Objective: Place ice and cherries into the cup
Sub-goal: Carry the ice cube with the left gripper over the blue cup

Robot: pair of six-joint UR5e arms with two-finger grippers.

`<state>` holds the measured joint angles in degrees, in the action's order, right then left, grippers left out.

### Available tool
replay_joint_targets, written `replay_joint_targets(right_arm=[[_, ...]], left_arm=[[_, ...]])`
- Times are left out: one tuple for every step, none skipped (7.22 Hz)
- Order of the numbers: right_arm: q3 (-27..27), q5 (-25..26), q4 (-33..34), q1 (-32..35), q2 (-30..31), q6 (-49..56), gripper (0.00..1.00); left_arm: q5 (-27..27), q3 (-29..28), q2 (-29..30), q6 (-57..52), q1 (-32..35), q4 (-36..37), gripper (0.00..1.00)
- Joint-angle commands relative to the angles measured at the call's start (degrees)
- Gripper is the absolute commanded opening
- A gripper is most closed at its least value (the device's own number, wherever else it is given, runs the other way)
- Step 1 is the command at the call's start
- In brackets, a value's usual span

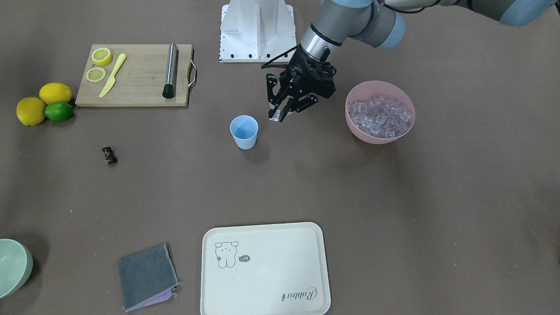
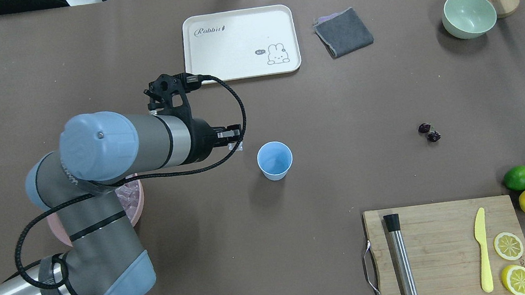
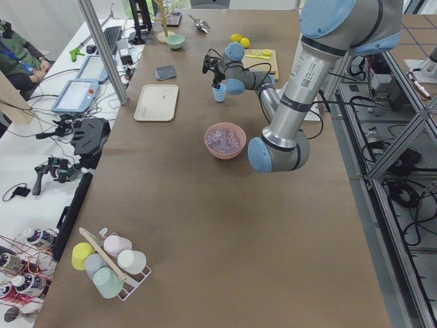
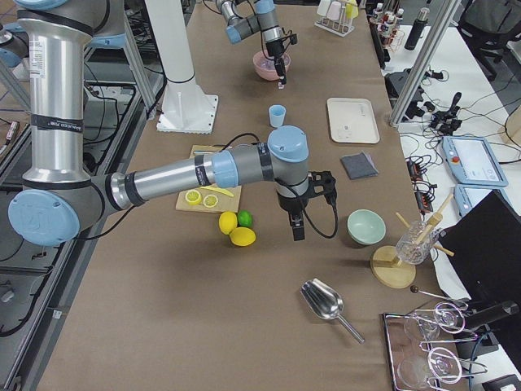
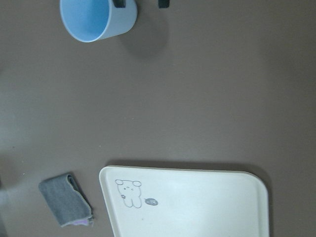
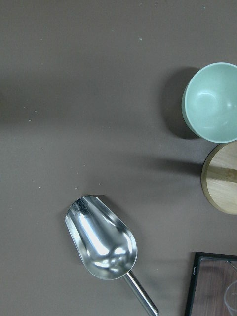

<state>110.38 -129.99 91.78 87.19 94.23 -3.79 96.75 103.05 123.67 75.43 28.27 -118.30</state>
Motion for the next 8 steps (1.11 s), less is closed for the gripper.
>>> replay_joint_targets(right_arm=[[0.45,0.00,-0.02,0.09,0.33,0.18,1.00],[0.45,0.00,-0.02,0.09,0.34,0.19,1.00],[0.54,0.00,-0.02,0.09,0.25,0.10,1.00],[0.46,0.09,-0.02,0.09,0.25,0.18,1.00],[0.63,0.00,-0.02,0.09,0.25,0.10,1.00],[0.72,0.00,-0.02,0.09,0.25,0.01,1.00],[0.72,0.00,-0.02,0.09,0.25,0.01,1.00],[0.63,0.00,0.07,0.09,0.25,0.01,1.00]], left_arm=[[-2.09,-4.07,5.16,4.19,-2.59,0.09,0.00],[-5.83,-5.39,5.87,4.72,-4.17,-0.17,0.00],[-7.17,-5.41,6.14,4.73,-4.79,-0.18,0.00],[-7.19,-5.41,6.06,4.73,-4.89,-0.18,0.00],[-7.19,-5.32,6.06,4.73,-5.15,-0.18,0.11],[-7.19,-5.41,5.88,4.20,-5.59,-0.09,0.74],[-7.19,-5.32,5.62,4.11,-6.20,0.00,0.94],[-7.19,-5.23,5.62,4.11,-6.29,0.00,0.96]])
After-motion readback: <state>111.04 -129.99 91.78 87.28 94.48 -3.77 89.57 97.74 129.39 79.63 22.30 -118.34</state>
